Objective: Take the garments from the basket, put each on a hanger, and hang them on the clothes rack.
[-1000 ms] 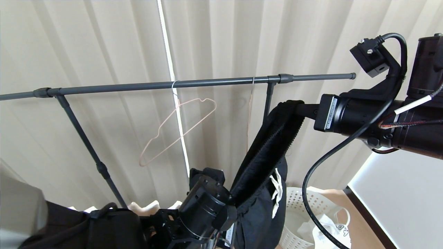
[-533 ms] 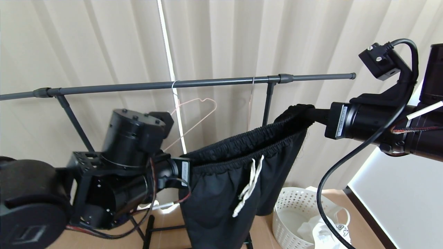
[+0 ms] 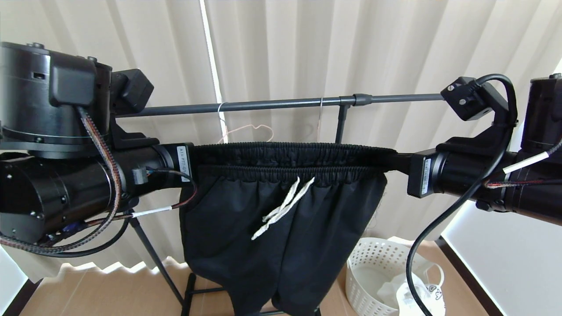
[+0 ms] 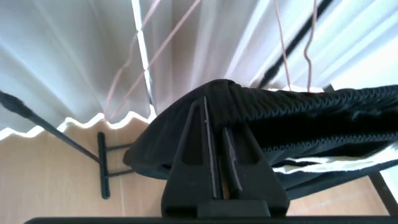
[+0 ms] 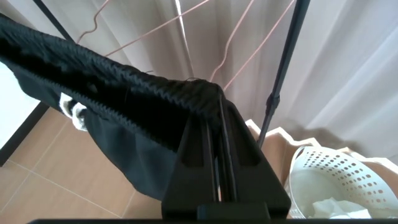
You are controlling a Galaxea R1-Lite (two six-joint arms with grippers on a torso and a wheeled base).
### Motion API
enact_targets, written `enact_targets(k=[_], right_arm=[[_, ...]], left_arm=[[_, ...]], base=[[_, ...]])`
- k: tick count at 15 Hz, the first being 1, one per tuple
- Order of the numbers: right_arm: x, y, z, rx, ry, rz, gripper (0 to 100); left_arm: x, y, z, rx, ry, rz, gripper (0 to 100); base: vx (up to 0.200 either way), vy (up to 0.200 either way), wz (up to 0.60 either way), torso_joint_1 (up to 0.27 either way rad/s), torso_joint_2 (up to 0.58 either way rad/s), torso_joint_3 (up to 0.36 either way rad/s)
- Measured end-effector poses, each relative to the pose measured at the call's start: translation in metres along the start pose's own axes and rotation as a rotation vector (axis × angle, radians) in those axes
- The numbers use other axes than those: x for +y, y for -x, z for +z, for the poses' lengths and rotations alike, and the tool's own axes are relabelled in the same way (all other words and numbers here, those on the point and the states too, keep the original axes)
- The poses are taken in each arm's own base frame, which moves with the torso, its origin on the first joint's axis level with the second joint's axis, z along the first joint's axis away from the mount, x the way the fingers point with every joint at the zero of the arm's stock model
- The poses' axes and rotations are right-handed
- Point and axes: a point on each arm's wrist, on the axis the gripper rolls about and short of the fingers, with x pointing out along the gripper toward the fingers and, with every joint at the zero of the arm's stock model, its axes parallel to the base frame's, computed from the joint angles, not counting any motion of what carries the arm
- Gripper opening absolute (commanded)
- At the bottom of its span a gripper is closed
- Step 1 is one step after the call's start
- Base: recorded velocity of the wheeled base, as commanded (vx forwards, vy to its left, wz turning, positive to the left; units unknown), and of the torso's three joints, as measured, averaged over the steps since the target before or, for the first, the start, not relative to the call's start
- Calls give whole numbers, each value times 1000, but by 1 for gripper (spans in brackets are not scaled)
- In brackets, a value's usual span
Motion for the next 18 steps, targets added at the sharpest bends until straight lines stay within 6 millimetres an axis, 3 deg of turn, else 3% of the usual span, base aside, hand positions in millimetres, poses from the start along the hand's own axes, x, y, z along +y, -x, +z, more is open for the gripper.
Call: enact_targets(k=[4, 10, 18], right_arm=[[-2, -1, 1, -5, -2, -10, 0], [-21, -7, 7, -21, -23, -83, 0], [-38, -6, 13, -42, -15, -146, 0]], left_arm=[[15, 5, -7, 7, 3, 50, 0], [44, 7, -14, 15, 34, 151, 0], [49, 9, -19, 23, 37, 169, 0]], base=[[0, 0, 0, 0, 0, 0], [0, 0, 0, 0, 0, 0], [0, 0, 0, 0, 0, 0]])
